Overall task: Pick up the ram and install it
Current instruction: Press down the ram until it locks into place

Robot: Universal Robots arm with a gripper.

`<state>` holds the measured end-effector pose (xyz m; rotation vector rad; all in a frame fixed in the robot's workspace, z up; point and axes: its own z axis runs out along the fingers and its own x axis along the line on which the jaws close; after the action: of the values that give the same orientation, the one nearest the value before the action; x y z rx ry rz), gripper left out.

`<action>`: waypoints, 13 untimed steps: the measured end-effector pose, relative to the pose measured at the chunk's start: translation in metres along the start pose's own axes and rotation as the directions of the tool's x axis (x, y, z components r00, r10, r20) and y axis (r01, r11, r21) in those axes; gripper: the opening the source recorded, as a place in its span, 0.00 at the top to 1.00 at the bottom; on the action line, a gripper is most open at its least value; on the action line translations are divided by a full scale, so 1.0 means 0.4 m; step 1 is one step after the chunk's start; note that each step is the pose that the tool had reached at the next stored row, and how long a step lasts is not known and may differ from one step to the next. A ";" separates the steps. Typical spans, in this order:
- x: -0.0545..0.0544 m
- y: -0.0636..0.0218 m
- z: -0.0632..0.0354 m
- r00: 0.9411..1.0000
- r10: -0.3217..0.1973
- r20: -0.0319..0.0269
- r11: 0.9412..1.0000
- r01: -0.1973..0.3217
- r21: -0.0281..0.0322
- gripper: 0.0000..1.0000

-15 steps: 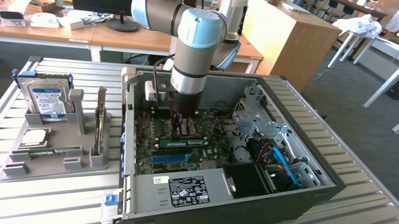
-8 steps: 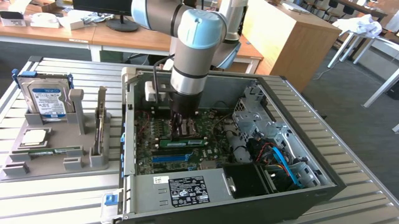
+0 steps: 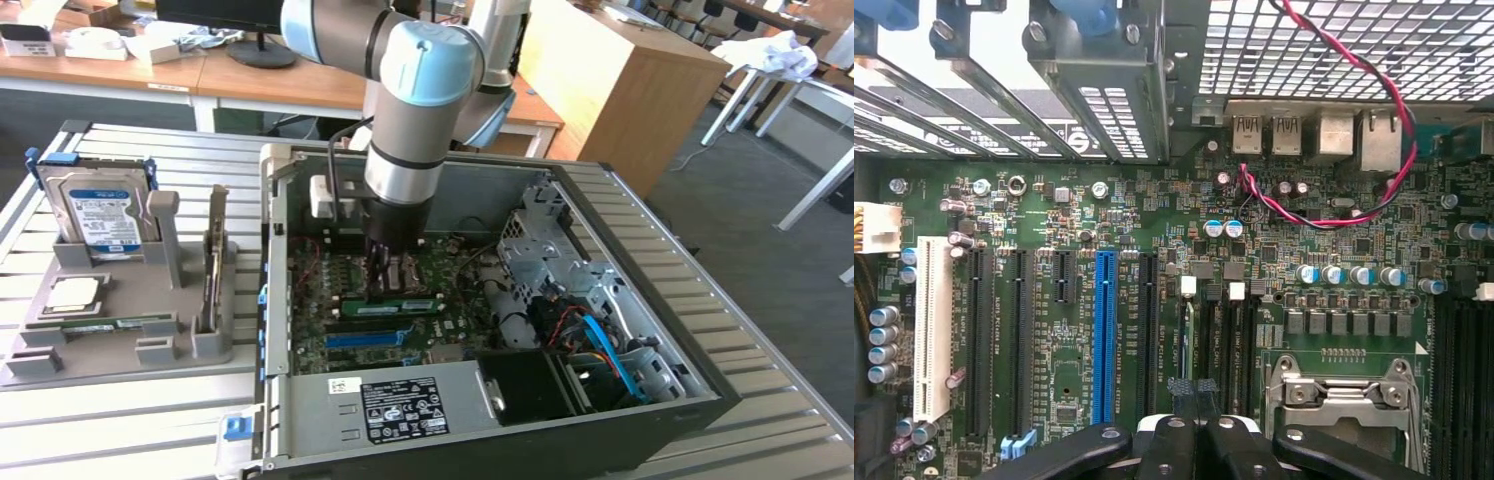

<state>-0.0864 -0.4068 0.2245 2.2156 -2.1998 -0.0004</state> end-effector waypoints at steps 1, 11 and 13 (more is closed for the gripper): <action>0.000 0.000 0.001 1.000 0.000 0.000 1.000 0.000 0.000 0.90; 0.000 0.000 0.004 1.000 0.000 0.000 1.000 0.000 0.000 0.90; 0.000 0.000 0.005 1.000 0.000 0.000 1.000 0.000 0.000 0.90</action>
<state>-0.0864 -0.4068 0.2225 2.2155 -2.1998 -0.0004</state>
